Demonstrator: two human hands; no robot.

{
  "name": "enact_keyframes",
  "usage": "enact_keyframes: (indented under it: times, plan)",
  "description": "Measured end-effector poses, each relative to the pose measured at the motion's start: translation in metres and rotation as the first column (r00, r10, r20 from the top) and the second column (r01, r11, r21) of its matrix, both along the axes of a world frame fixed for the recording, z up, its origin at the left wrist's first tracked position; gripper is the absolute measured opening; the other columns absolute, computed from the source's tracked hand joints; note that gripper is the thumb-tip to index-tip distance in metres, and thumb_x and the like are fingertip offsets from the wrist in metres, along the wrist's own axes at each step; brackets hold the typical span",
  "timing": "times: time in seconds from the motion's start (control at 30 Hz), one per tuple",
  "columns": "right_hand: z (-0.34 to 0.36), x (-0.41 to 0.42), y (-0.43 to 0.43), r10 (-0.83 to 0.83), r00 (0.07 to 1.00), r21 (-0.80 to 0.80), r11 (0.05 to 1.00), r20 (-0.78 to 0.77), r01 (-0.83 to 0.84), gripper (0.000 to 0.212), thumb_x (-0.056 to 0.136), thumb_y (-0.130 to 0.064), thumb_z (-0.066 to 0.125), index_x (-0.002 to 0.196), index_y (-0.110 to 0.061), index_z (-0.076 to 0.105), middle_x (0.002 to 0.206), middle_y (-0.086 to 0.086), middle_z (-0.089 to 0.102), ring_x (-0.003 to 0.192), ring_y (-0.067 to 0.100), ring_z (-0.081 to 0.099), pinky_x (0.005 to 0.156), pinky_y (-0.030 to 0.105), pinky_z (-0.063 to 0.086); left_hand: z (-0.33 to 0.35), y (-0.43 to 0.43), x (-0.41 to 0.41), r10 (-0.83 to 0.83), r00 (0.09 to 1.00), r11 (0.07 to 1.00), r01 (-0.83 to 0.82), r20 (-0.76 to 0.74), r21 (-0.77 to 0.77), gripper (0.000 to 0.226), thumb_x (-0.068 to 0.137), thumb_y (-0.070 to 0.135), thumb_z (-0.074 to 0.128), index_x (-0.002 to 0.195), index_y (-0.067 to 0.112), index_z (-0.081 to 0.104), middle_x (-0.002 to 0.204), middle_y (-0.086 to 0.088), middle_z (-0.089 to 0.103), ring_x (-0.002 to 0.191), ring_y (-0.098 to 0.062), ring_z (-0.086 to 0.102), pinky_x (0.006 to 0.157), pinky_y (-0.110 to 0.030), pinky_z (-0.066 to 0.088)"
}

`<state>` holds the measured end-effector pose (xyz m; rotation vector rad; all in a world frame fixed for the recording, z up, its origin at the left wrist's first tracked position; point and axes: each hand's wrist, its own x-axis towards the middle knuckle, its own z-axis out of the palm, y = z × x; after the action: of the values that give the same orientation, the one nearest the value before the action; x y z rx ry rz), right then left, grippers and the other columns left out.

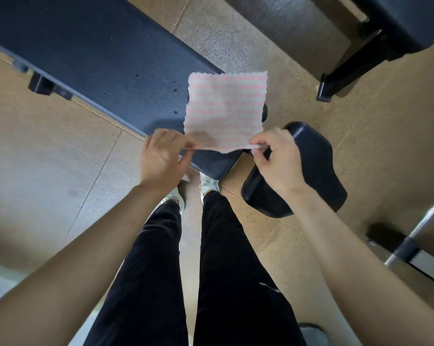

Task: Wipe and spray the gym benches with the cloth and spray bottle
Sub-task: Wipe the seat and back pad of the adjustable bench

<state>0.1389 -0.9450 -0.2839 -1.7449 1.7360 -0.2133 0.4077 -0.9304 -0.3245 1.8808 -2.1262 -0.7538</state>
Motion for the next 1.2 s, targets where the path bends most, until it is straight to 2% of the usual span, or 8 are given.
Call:
enact_keyframes:
  times: [0.13,0.23,0.37,0.57,0.73,0.9,1.07,1.2]
  plan:
    - [-0.035,0.013,0.021,0.18,0.978,0.274,0.951,-0.107,-0.145,0.026,0.084,-0.03,0.076,0.109,-0.021,0.073,0.105,-0.002,0.071,0.103,0.027,0.059,0.089,0.046,0.051,-0.029,0.03,0.006,-0.042,0.994,0.892,-0.008,0.1,0.452,0.03,0.091,0.046,0.064,0.114,0.028,0.071,0.118,0.004,0.07,0.116,-0.025,0.057,0.103,-0.041,0.037]
    - [-0.058,0.032,0.02,0.214,0.972,0.108,0.973,-0.097,-0.204,0.031,0.085,-0.036,0.07,0.108,-0.016,0.07,0.107,0.003,0.069,0.099,0.03,0.06,0.082,0.047,0.053,-0.038,0.038,0.015,0.058,0.991,0.912,-0.102,0.121,0.396,0.033,0.091,0.033,0.068,0.122,0.023,0.069,0.128,-0.001,0.066,0.12,-0.029,0.055,0.099,-0.043,0.042]
    - [-0.097,0.06,0.001,0.445,0.843,0.012,0.886,-0.304,-0.463,0.061,0.093,-0.053,0.053,0.144,-0.021,0.048,0.16,0.009,0.035,0.144,0.039,0.033,0.109,0.055,0.036,-0.047,0.03,0.027,0.136,0.973,0.933,-0.189,0.187,0.307,0.059,0.091,0.028,0.07,0.147,0.019,0.052,0.161,-0.006,0.039,0.143,-0.033,0.037,0.104,-0.053,0.044]
    - [-0.142,0.066,-0.039,0.619,0.641,0.079,0.745,-0.454,-0.663,0.077,0.096,-0.073,0.029,0.161,-0.034,0.017,0.171,0.001,0.009,0.154,0.044,0.007,0.119,0.069,0.008,-0.067,0.021,0.035,0.065,0.976,0.933,-0.133,0.209,0.335,0.076,0.095,0.031,0.067,0.161,0.025,0.03,0.173,-0.002,0.003,0.159,-0.029,0.001,0.125,-0.054,0.017]
    - [-0.145,0.035,-0.075,0.441,0.752,0.062,0.878,-0.49,-0.474,0.08,0.095,-0.076,0.024,0.162,-0.036,0.006,0.171,-0.002,0.002,0.156,0.04,0.0,0.12,0.067,0.001,-0.071,0.021,0.038,0.074,0.979,0.926,-0.138,0.192,0.35,0.079,0.093,0.03,0.069,0.161,0.03,0.029,0.173,0.001,0.002,0.16,-0.025,-0.002,0.125,-0.051,0.019]
    - [-0.147,0.058,-0.048,0.323,0.806,0.031,0.934,-0.497,-0.355,0.079,0.097,-0.071,0.029,0.162,-0.028,0.016,0.17,0.01,0.012,0.153,0.048,0.007,0.117,0.071,0.008,-0.068,0.018,0.043,0.046,0.984,0.916,-0.111,0.174,0.385,0.081,0.093,0.037,0.069,0.162,0.033,0.025,0.173,0.003,0.0,0.16,-0.023,-0.003,0.123,-0.051,0.028]
    - [-0.148,0.102,0.01,0.515,0.737,0.026,0.827,-0.439,-0.562,0.078,0.093,-0.077,0.032,0.16,-0.039,0.019,0.17,0.009,0.009,0.151,0.054,0.004,0.111,0.077,0.009,-0.06,0.012,0.053,0.044,0.991,0.908,-0.093,0.127,0.408,0.073,0.096,0.029,0.065,0.16,0.027,0.031,0.173,0.007,0.005,0.16,-0.017,0.0,0.121,-0.051,0.031]
    - [-0.15,0.114,0.013,0.635,0.671,-0.011,0.723,-0.382,-0.691,0.072,0.097,-0.069,0.036,0.16,-0.042,0.015,0.17,-0.002,0.012,0.154,0.045,0.004,0.113,0.075,0.012,-0.057,0.014,0.067,0.092,0.983,0.931,-0.142,0.16,0.336,0.065,0.092,0.02,0.068,0.153,0.016,0.047,0.171,-0.006,0.018,0.159,-0.03,0.01,0.124,-0.053,0.025]
